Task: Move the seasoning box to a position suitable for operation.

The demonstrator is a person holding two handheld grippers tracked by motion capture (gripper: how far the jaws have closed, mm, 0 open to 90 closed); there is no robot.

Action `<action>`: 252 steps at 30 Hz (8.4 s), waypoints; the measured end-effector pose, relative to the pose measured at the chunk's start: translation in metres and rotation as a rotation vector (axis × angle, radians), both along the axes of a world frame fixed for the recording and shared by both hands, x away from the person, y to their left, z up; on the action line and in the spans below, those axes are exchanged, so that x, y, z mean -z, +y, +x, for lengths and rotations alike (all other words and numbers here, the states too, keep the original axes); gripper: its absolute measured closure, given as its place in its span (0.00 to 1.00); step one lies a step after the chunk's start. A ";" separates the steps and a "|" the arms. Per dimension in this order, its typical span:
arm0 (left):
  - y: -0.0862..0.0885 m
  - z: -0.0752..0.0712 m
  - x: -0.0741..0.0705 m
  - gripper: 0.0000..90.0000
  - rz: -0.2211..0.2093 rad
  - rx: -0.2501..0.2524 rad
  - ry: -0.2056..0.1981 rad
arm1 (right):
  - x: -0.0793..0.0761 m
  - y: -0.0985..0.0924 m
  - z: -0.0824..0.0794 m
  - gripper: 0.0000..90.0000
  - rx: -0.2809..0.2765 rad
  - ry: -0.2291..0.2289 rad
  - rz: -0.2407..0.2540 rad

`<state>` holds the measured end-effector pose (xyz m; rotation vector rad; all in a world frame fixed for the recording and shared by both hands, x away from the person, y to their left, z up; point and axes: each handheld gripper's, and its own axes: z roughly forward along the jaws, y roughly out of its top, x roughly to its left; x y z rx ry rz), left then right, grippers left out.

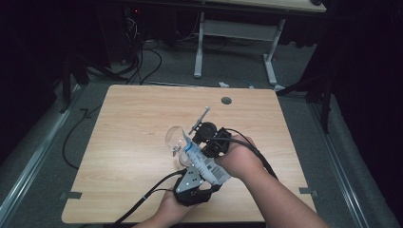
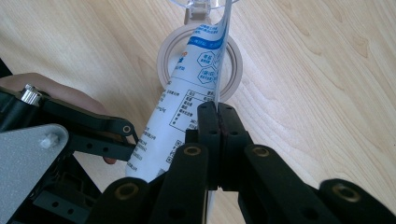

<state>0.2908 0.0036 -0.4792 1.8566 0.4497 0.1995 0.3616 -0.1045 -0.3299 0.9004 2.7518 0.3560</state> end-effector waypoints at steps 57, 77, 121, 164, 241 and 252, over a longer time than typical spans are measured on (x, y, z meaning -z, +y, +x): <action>0.002 0.002 -0.001 0.66 -0.012 -0.002 0.002 | 0.001 0.004 0.004 1.00 -0.002 0.000 -0.010; 0.001 0.000 -0.002 0.66 -0.011 0.005 -0.001 | 0.001 0.004 0.002 1.00 -0.010 -0.007 -0.014; 0.004 0.002 -0.002 0.66 -0.009 -0.015 -0.017 | 0.000 0.005 0.005 1.00 0.029 0.000 0.016; 0.003 0.005 -0.004 0.64 -0.024 0.000 0.017 | 0.003 0.006 0.009 1.00 0.038 -0.002 0.008; 0.004 0.006 -0.005 0.62 -0.040 0.008 0.015 | 0.001 0.009 0.012 1.00 0.031 0.005 0.007; 0.004 0.005 -0.004 0.60 -0.038 0.008 0.009 | 0.002 0.010 0.013 1.00 0.025 -0.002 0.005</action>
